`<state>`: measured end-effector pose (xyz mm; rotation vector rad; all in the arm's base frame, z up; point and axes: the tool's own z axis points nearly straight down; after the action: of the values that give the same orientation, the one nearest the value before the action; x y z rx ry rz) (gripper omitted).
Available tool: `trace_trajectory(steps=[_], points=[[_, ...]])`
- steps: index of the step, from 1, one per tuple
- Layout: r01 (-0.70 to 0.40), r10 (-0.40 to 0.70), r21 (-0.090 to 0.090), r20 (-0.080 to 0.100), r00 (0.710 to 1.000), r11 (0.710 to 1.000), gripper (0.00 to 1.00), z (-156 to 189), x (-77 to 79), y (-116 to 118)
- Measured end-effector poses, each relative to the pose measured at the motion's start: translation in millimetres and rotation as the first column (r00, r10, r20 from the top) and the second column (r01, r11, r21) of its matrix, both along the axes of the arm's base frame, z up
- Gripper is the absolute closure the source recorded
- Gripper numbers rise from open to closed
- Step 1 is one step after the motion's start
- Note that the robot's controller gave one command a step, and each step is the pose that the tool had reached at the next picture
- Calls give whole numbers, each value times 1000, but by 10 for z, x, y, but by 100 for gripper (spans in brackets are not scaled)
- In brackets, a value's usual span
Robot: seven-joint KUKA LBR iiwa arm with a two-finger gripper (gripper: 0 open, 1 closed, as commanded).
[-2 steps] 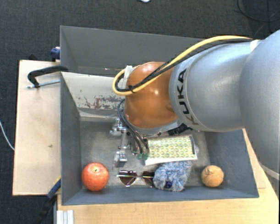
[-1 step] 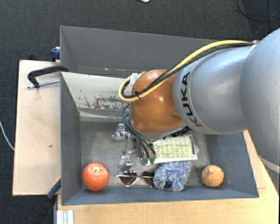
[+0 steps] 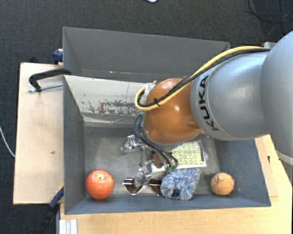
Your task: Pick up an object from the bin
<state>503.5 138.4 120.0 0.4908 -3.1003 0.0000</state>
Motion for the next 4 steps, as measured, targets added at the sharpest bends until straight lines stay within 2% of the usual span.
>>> trace_trajectory(steps=[1, 2, 3, 4], points=[[-168, 168, 1, 5, 986, 986, 0, -294, -49, 118], [-194, 194, 2, 1, 981, 981, 0, -371, -84, 67], [-524, 524, 0, 11, 851, 851, 100, -460, 75, -501], [-524, 524, 0, 11, 852, 852, 100, -459, 75, -501]])
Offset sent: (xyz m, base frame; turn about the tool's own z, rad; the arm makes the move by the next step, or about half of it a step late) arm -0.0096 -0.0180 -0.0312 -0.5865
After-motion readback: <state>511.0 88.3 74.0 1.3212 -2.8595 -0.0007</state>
